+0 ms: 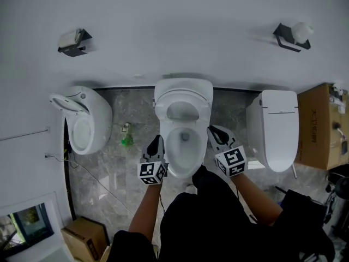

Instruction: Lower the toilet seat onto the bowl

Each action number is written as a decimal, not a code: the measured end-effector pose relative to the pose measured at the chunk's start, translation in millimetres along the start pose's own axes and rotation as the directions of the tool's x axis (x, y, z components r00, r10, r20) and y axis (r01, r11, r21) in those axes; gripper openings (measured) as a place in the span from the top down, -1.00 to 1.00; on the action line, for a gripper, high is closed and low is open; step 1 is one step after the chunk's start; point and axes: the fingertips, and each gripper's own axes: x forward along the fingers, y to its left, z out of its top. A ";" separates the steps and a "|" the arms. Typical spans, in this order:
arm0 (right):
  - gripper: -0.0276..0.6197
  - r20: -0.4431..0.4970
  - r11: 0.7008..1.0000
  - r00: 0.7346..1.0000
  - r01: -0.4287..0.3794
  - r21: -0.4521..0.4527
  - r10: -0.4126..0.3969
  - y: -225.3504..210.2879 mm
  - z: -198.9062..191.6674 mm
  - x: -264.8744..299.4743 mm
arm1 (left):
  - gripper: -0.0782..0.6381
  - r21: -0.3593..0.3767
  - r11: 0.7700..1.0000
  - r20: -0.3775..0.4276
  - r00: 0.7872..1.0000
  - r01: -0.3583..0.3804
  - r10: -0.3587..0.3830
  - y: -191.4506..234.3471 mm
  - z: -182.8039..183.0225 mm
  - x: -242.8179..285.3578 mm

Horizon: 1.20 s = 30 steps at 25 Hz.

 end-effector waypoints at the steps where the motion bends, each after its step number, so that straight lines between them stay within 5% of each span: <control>1: 0.81 -0.006 1.000 1.000 -0.001 0.000 0.001 -6.7 -1.1 6.2 | 0.73 -0.024 1.000 -0.023 1.000 0.006 -0.007 4.3 -5.0 11.9; 12: 0.81 -0.081 1.000 0.997 -0.008 0.011 0.009 -62.3 -29.7 82.7 | 0.73 0.077 0.997 -0.113 0.993 0.024 -0.015 41.9 -10.3 111.4; 16: 0.81 -0.105 1.000 0.994 0.009 -0.010 -0.010 -74.2 -38.6 111.2 | 0.47 0.125 0.990 -0.143 0.989 0.058 -0.040 54.9 -7.5 139.0; 21: 0.80 -0.115 0.999 0.993 0.033 -0.014 -0.035 -87.9 -48.2 136.9 | 0.39 0.189 0.975 -0.197 0.977 0.116 -0.078 59.0 -17.1 169.7; 30: 0.50 -0.164 0.999 0.986 0.005 -0.035 -0.011 -95.3 -72.2 175.8 | 0.23 0.101 0.990 -0.255 0.964 0.103 -0.074 70.0 -32.2 214.6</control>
